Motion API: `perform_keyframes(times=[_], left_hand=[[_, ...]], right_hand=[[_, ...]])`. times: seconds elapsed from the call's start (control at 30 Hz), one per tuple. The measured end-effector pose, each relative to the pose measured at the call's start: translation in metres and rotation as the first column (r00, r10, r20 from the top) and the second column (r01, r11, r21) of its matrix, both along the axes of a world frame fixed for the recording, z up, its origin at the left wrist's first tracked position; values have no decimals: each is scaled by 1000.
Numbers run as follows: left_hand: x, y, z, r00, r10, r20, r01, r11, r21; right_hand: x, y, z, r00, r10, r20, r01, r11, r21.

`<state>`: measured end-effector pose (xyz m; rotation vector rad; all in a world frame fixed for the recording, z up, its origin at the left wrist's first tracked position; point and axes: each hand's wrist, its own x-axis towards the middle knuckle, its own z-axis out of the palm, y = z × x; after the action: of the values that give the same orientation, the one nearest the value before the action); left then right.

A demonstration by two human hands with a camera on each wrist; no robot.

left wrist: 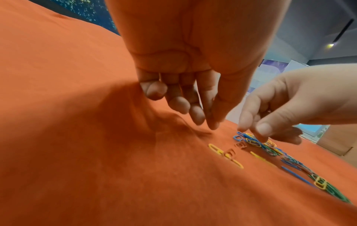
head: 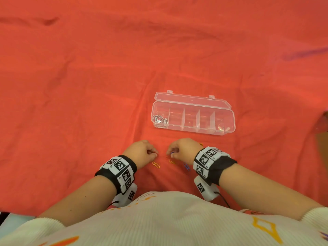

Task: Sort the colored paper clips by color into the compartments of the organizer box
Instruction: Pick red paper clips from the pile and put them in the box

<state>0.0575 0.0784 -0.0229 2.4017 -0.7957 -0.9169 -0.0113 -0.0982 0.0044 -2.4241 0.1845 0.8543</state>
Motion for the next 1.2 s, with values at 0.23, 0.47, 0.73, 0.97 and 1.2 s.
perform_keyframes(times=[0.23,0.47,0.73,0.97,1.2], left_hand=[[-2,2,-1,996,-81,-23,83,994,67],[-17,1,-11,999,-47,-10,47,998,44],[-24,-7,-10,992,-122,33,119,989,89],[-36,-18,-5,893,-395,216,324,897,300],[-42,-22,5,788,-544,290,384,801,460]], right_hand=[[-12,9,-20,998,34,60,-27,993,-118],[-22,1,-20,1000,-1,28,4,994,-109],[-44,-34,-16,939,-327,103,327,945,15],[-58,-60,-19,863,-498,82,492,867,82],[-55,-57,-11,856,-506,107,497,862,102]])
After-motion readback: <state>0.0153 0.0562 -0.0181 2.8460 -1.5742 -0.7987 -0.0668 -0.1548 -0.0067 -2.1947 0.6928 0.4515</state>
